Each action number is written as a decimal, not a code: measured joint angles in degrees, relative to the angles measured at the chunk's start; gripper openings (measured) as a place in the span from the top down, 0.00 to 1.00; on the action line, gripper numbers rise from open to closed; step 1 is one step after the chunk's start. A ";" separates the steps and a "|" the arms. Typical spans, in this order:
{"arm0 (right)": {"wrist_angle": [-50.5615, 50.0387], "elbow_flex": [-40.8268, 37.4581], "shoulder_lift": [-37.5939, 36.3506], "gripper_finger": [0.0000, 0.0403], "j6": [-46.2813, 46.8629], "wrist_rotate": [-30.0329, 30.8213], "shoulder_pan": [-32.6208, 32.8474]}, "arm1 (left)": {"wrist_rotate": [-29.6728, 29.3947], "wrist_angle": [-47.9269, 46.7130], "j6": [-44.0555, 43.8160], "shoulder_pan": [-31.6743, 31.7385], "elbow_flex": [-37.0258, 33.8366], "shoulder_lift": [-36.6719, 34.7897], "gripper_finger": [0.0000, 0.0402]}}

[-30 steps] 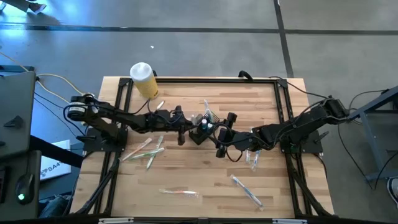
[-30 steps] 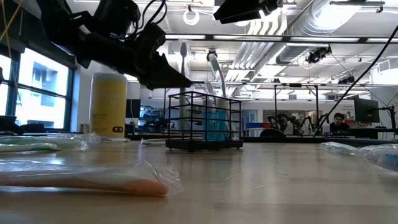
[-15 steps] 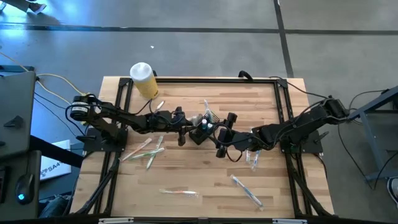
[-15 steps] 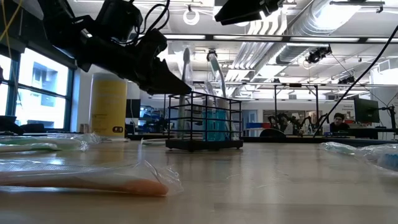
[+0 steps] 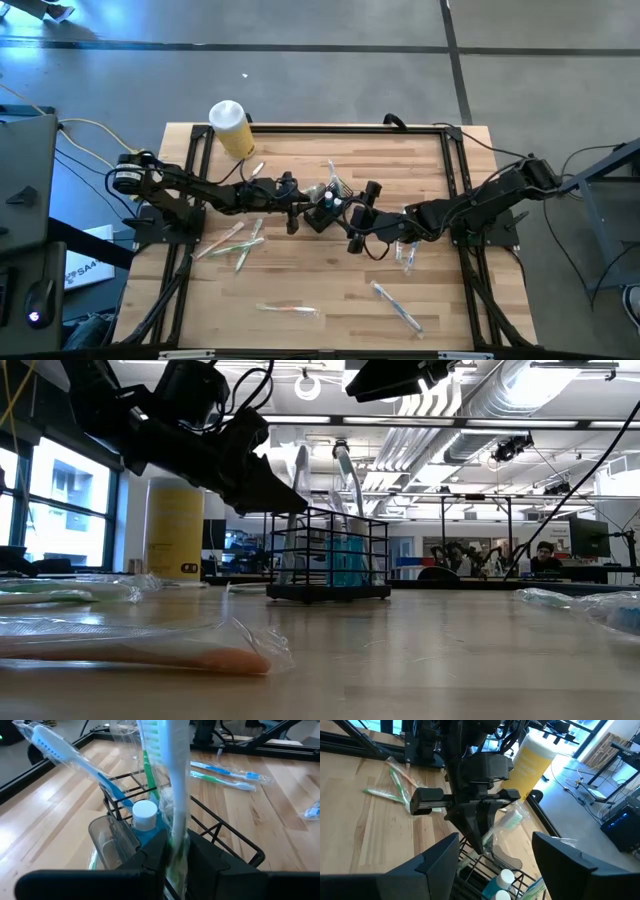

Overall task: Pick & Place toothbrushing station
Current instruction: Put the green toothbrush into the wire organizer, then put the orange toothbrush into the wire organizer

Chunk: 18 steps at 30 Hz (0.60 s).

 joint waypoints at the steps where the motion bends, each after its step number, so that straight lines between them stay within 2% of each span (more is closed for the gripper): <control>1: 0.00 0.00 0.00 0.40 0.00 0.00 0.00 | 0.41 0.03 -0.02 0.00 0.00 0.00 0.81; 10: -0.74 0.00 0.00 0.40 0.00 0.04 0.02 | -0.44 0.93 1.66 0.00 0.00 -0.48 0.67; 15: -0.98 0.00 0.00 0.40 -0.05 0.22 1.30 | -1.09 -1.09 7.61 0.00 0.00 -2.45 0.65; 18: -1.84 0.00 0.00 0.40 -0.02 0.13 2.04 | -3.82 -3.53 10.53 -0.01 0.00 -5.23 0.65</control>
